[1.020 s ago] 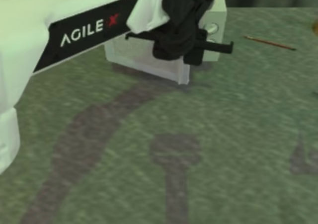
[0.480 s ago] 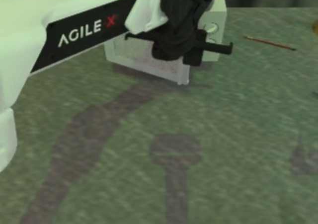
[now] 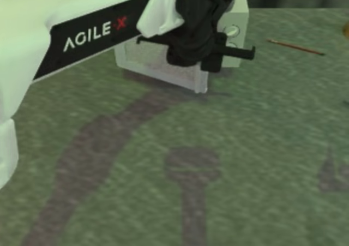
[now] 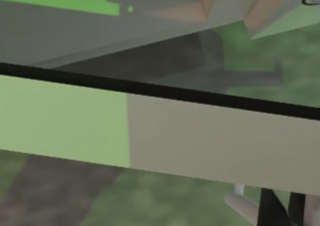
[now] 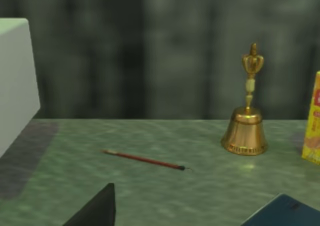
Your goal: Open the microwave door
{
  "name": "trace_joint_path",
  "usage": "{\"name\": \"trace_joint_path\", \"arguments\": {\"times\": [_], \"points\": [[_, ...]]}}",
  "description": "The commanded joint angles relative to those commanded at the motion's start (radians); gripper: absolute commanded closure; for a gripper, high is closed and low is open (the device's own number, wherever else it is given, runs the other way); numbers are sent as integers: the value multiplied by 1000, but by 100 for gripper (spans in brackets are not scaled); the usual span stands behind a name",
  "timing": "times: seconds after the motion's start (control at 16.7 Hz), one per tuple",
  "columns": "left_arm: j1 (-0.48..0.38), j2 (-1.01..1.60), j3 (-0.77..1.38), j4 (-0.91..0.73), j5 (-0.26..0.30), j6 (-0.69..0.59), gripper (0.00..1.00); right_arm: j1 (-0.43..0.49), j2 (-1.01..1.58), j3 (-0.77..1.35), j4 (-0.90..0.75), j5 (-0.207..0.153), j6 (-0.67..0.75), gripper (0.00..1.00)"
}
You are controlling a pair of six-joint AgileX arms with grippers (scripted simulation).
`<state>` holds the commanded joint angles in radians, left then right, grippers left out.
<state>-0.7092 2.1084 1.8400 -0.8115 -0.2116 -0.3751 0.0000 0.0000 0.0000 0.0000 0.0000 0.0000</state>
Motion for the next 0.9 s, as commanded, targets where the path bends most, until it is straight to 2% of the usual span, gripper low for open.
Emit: {"name": "trace_joint_path", "arguments": {"times": [0.6, 0.9], "points": [[-6, 1, -5, 2, 6, -2, 100, 0, 0, 0, 0, 0, 0, 0], [14, -72, -112, 52, 45, 81, 100, 0, 0, 0, 0, 0, 0, 0]]}}
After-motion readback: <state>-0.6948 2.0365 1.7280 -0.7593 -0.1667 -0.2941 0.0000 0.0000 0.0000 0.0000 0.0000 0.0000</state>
